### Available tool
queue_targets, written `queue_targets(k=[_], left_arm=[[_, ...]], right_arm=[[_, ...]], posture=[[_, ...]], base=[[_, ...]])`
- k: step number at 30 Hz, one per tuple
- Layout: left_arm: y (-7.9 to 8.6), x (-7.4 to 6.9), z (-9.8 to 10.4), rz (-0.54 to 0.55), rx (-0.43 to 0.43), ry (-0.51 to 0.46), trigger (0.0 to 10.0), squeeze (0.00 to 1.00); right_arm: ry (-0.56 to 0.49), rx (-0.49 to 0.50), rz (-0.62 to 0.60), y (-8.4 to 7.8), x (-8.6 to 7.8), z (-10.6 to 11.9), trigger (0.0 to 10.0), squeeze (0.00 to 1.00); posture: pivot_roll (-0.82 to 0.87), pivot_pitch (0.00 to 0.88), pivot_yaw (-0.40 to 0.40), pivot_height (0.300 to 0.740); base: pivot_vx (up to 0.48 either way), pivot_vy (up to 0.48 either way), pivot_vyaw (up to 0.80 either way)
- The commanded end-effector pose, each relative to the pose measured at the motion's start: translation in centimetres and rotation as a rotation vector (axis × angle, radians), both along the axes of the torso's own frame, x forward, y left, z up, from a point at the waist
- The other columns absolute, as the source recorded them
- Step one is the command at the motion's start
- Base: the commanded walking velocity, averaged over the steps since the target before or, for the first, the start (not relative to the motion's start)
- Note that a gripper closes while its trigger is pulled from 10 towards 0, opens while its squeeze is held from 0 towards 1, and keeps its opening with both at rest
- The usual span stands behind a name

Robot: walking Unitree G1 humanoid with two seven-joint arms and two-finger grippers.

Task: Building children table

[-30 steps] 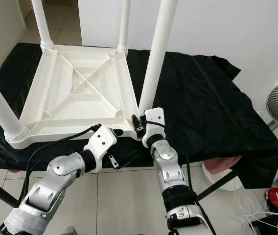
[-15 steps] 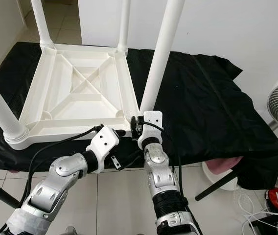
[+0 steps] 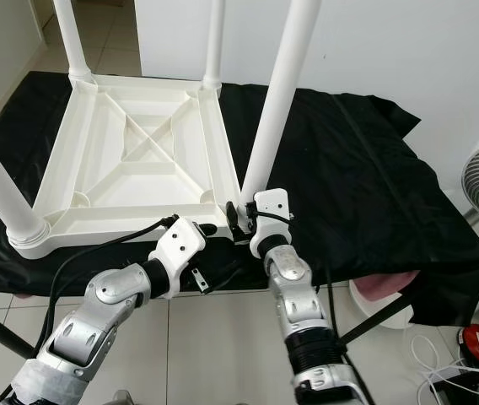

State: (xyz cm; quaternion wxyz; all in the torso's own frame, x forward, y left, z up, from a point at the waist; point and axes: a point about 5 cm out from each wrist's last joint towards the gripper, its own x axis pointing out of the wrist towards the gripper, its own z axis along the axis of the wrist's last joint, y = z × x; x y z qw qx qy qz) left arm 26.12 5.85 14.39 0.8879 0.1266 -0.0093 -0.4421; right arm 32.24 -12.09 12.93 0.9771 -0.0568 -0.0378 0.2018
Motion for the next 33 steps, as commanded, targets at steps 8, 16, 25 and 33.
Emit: queue_targets(k=[8, 16, 25, 33], left_arm=[[0.3, -0.1, -0.2, 0.011, 0.019, 0.001, 10.0, 0.00], [0.3, 0.0, 0.0, 0.012, 0.019, -0.002, 10.0, 0.00], [0.3, 0.2, 0.2, 0.018, 0.015, -0.008, 10.0, 0.00], [0.3, 0.2, 0.3, 0.023, 0.015, -0.011, 10.0, 0.00]], right_arm=[[0.045, -0.110, 0.264, -2.2, 1.4, -0.3, 10.0, 0.00], [0.077, -0.128, 0.310, -2.1, 2.8, -0.1, 10.0, 0.00], [0.093, -0.141, 0.369, -0.8, 3.4, -0.3, 1.8, 0.00], [0.115, -0.145, 0.387, -0.9, 3.1, -1.2, 0.0, 0.00]], posture=[[0.04, 0.015, -0.087, 0.740], [0.05, 0.012, -0.087, 0.740], [0.06, 0.009, -0.089, 0.740], [0.05, 0.010, -0.086, 0.740]], base=[[0.000, 0.000, 0.00], [0.000, 0.000, 0.00], [0.000, 0.000, 0.00], [0.000, 0.000, 0.00]])
